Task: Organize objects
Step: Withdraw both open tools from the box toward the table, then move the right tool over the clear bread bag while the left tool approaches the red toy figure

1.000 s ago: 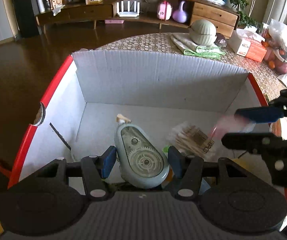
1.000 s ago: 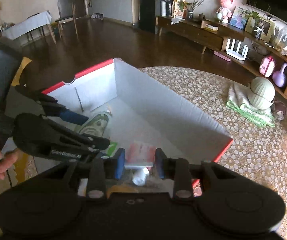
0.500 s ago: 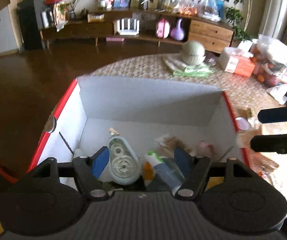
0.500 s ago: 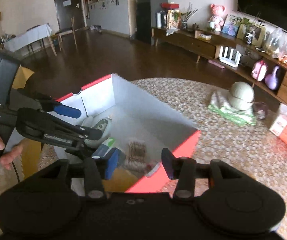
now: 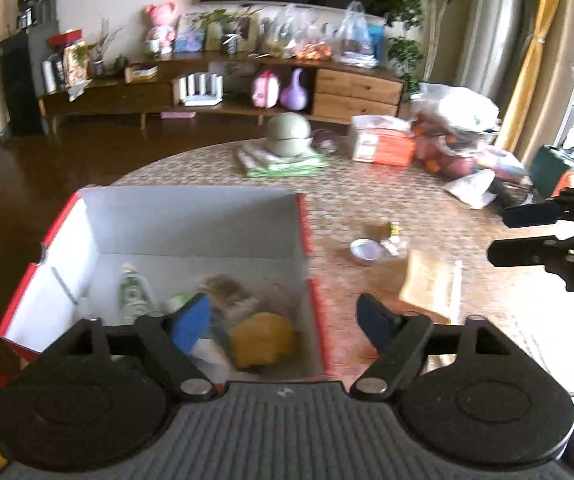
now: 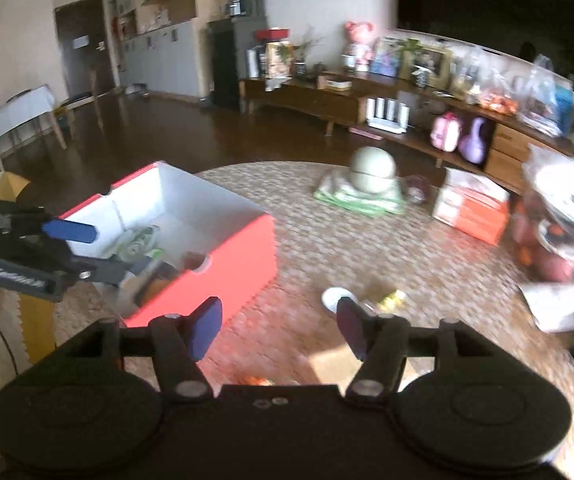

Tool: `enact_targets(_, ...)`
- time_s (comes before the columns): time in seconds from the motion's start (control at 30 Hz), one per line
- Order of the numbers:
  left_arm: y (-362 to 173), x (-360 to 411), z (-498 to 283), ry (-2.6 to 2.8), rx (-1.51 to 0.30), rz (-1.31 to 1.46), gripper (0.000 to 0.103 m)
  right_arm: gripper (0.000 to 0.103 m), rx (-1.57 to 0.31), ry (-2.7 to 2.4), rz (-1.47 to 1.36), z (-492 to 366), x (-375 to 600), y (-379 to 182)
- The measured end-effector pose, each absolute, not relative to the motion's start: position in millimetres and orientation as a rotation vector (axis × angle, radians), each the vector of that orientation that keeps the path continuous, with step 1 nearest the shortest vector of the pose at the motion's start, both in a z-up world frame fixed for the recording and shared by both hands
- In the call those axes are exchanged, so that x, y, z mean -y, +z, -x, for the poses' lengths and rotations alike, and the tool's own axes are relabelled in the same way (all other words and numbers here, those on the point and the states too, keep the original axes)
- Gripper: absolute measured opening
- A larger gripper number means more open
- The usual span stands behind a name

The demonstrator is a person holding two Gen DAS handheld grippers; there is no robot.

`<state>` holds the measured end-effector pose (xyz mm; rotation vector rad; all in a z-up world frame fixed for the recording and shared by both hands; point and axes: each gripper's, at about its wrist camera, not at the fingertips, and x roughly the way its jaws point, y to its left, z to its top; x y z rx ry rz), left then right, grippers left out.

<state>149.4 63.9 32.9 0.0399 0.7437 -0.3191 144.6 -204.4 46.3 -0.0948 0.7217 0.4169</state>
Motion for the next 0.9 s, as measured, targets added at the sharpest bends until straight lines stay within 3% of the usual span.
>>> enact_targets(0.23, 22, -19, -128, -0.373, -0.719, -0.049, 0.082, 0.084, -0.745, 0.312, 0.058, -128, 246, 29)
enact_targets(0.33, 10, 0, -123, -0.4, -0.73, -0.061, 0.087, 0.093, -0.762, 0.269, 0.037, -126, 260, 20)
enact_targets(0.43, -2, 19, -117, -0.436, -0.733, -0.083, 0.089, 0.097, -0.774, 0.217, 0.018, -129, 271, 12)
enact_targets(0.5, -8, 31, -113, -0.466, -0.732, -0.097, 0.089, 0.098, -0.789, 0.19, -0.006, -134, 274, 6)
enact_targets(0.63, -22, 52, -108, -0.485, -0.714, -0.123, 0.101, 0.098, -0.823, 0.146, -0.059, -149, 276, -6)
enact_targets(0.9, -61, 73, -120, -0.446, -0.721, -0.178, 0.101, 0.098, -0.912, 0.064, -0.101, -193, 265, -39)
